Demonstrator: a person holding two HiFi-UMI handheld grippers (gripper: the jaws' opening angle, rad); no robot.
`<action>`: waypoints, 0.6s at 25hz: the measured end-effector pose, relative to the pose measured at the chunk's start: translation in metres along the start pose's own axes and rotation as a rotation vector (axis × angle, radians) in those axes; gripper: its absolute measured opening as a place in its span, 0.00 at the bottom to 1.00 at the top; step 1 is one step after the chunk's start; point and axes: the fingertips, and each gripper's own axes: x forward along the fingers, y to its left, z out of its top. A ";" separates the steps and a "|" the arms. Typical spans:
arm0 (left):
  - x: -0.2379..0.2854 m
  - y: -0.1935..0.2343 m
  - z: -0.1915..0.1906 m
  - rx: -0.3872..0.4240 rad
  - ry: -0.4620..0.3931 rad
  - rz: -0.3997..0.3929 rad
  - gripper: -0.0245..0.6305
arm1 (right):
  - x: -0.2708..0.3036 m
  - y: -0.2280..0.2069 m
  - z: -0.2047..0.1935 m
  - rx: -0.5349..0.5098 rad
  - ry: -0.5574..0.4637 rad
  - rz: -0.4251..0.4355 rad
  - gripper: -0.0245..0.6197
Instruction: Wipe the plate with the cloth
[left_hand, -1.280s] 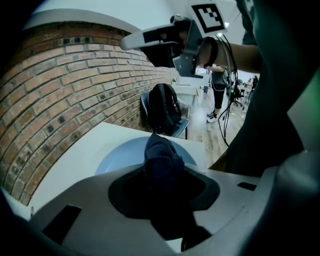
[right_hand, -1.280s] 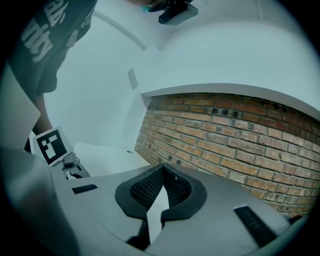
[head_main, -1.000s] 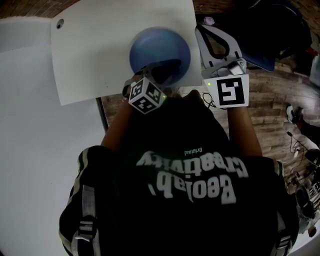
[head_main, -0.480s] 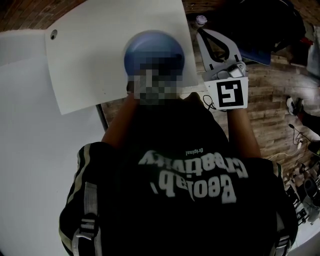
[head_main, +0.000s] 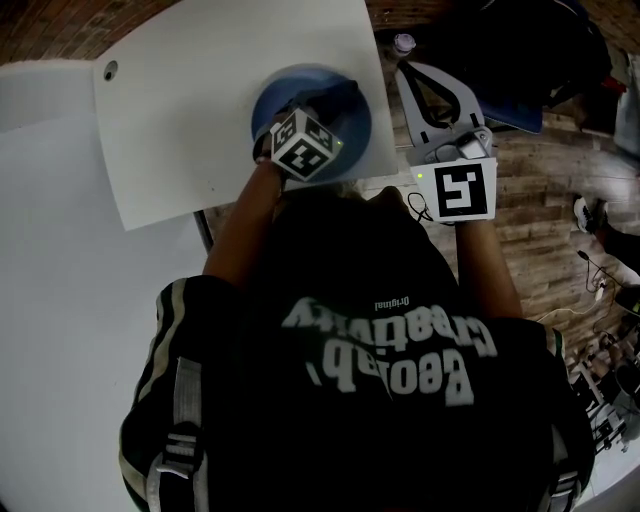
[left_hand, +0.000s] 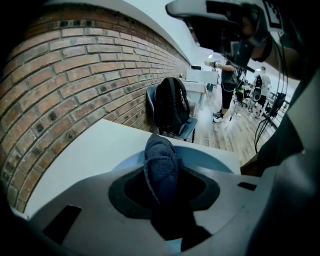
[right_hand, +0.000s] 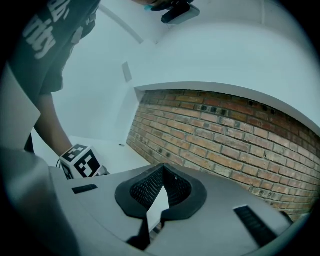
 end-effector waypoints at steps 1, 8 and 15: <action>0.002 0.005 0.000 -0.003 0.005 0.004 0.24 | 0.001 -0.001 -0.001 0.000 0.000 0.000 0.03; -0.002 0.039 -0.012 -0.026 0.047 0.065 0.24 | 0.005 -0.003 0.001 -0.003 -0.006 0.002 0.03; -0.024 0.063 -0.032 -0.085 0.100 0.147 0.24 | 0.007 0.000 0.006 -0.009 -0.022 0.037 0.03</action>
